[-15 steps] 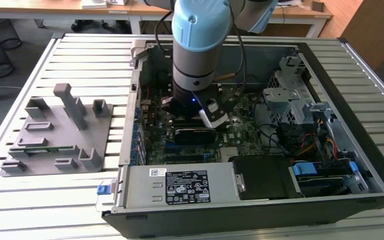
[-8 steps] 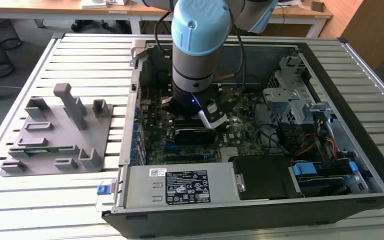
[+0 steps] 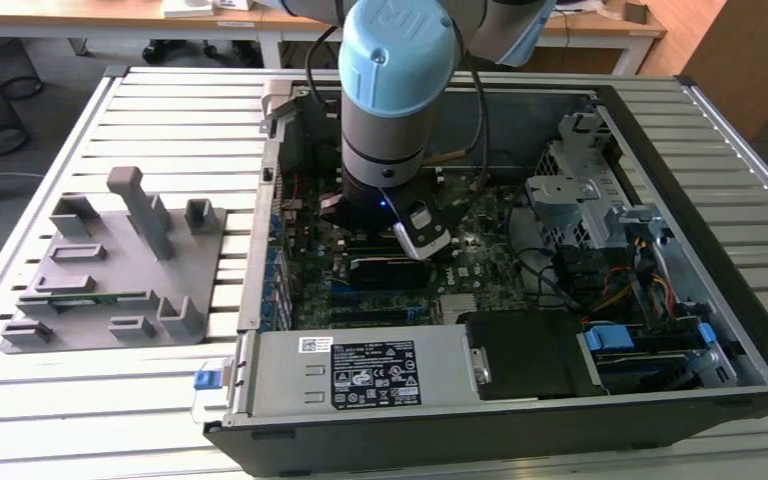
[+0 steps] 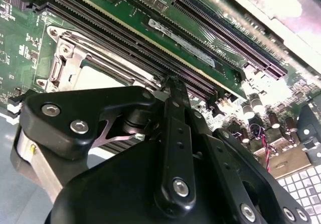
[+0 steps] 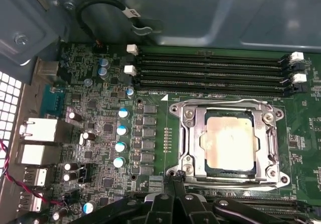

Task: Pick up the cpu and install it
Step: 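Install the second cpu locking lever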

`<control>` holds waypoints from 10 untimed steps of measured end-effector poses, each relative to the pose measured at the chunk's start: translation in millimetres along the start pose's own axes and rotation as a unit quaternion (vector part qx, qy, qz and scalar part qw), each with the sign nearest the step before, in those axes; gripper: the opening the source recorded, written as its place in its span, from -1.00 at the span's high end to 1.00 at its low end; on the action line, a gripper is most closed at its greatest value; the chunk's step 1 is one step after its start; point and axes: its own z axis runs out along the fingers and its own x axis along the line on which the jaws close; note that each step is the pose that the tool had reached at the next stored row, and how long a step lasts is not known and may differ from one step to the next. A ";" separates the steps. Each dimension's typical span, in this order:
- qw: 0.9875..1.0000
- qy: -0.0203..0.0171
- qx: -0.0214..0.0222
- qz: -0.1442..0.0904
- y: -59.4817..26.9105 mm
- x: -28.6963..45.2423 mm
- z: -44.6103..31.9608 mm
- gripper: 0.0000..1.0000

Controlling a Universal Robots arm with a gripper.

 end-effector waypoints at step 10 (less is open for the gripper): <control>1.000 0.000 -0.002 0.000 0.7 1.3 1.2 0.79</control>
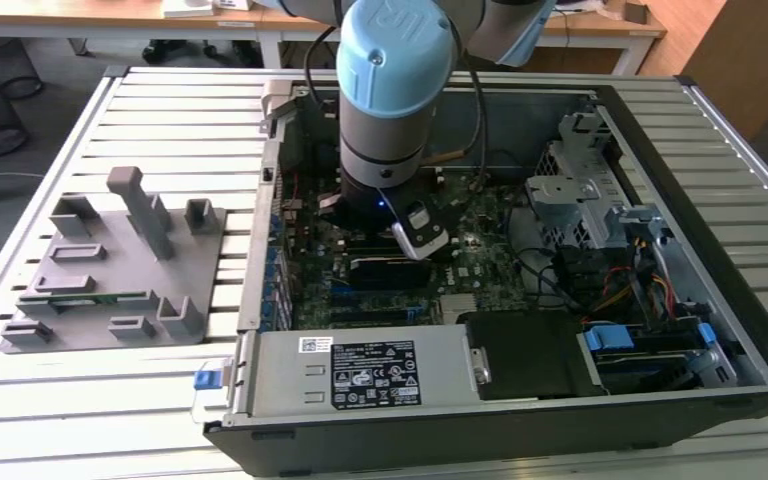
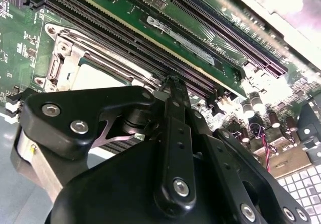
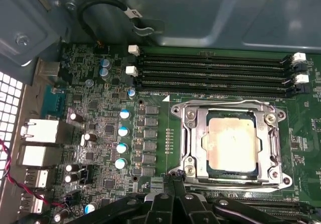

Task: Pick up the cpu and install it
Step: 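Install the second cpu locking lever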

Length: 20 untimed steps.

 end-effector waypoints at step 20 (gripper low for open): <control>1.000 0.000 0.000 0.000 1.1 1.0 3.5 0.79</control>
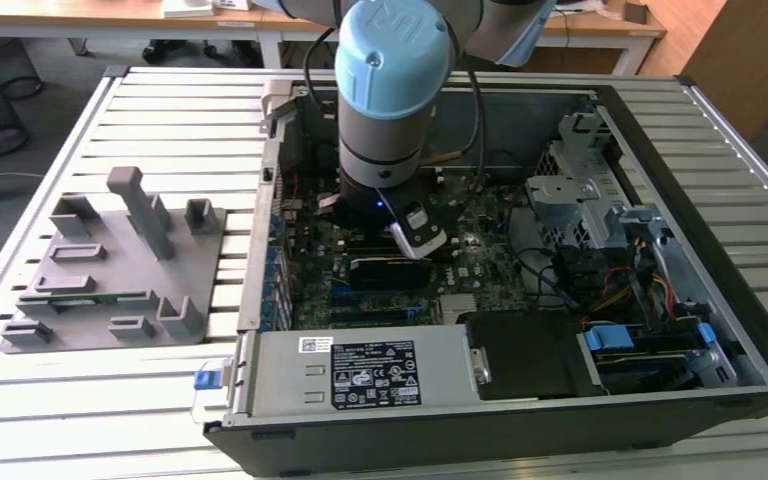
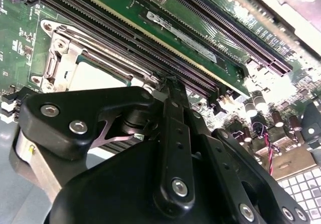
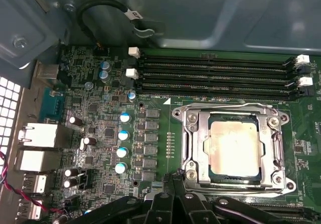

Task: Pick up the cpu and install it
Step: 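Install the second cpu locking lever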

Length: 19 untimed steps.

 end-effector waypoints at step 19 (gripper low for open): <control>1.000 0.000 0.012 0.000 4.9 1.1 0.1 0.79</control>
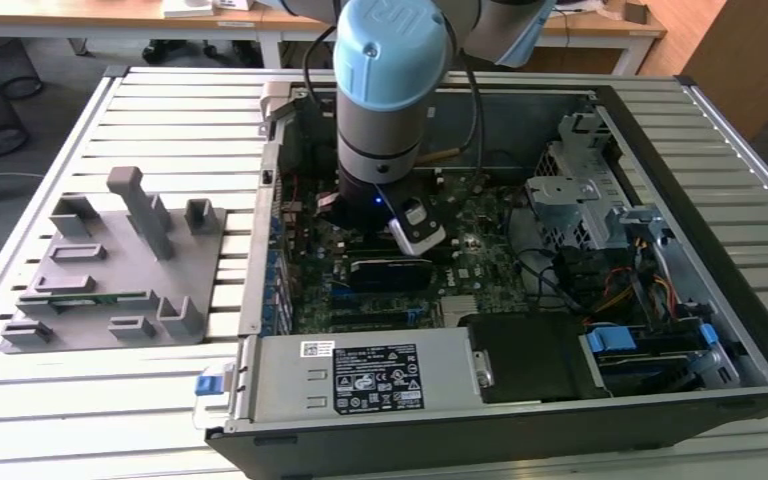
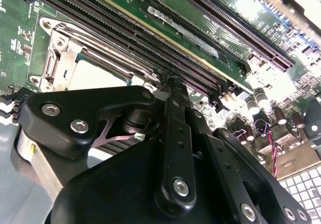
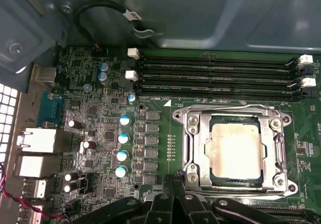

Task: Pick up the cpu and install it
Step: 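Install the second cpu locking lever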

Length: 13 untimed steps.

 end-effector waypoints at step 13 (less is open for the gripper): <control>1.000 0.000 -0.001 0.000 6.0 2.1 0.1 0.79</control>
